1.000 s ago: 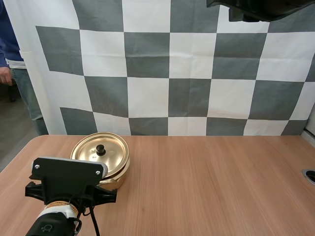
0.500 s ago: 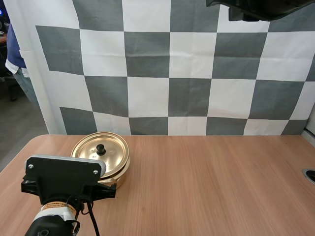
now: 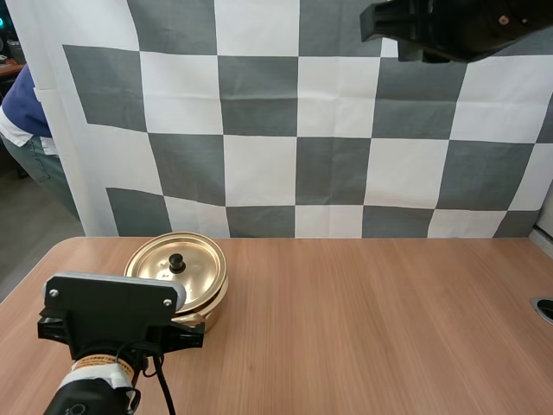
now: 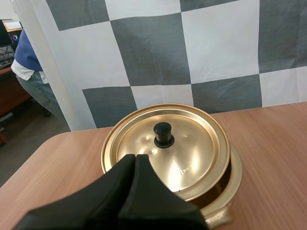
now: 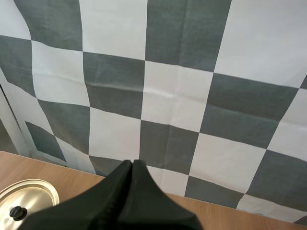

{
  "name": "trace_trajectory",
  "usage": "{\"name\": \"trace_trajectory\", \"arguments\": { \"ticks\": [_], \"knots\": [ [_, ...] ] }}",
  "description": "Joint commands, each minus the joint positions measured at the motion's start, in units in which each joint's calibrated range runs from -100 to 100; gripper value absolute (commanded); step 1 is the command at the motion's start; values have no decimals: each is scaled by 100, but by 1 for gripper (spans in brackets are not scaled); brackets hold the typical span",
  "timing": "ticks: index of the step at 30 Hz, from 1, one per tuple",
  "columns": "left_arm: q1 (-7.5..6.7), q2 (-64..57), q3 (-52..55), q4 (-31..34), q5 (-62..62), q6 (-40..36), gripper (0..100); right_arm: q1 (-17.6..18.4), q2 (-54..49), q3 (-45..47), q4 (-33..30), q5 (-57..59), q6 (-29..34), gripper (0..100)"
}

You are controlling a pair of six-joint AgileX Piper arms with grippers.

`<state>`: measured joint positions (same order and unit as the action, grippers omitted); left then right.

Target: Open the pot, put the car inside, and close it

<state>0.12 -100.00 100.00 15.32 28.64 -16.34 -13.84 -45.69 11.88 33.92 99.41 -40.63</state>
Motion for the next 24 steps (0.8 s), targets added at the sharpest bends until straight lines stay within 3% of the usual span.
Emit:
{"name": "trace_trajectory", "arguments": {
  "ticks": [1,7,11,20,24],
  "knots": [
    [2,0,0,-6,-15,6,0,-2,1,477,7,-603,-36,0],
    [2,0,0,-6,-15,6,0,-2,-64,1627,-120,-2230,-477,0],
    [2,0,0,-6,-15,6,0,194,-237,2246,-301,-3486,-567,0],
    [2,0,0,-31,-14,6,0,791,-271,2453,-557,-3896,-501,0],
    [2,0,0,-886,-90,-13,0,969,-271,2453,-883,-3947,-228,0]
  ]
}}
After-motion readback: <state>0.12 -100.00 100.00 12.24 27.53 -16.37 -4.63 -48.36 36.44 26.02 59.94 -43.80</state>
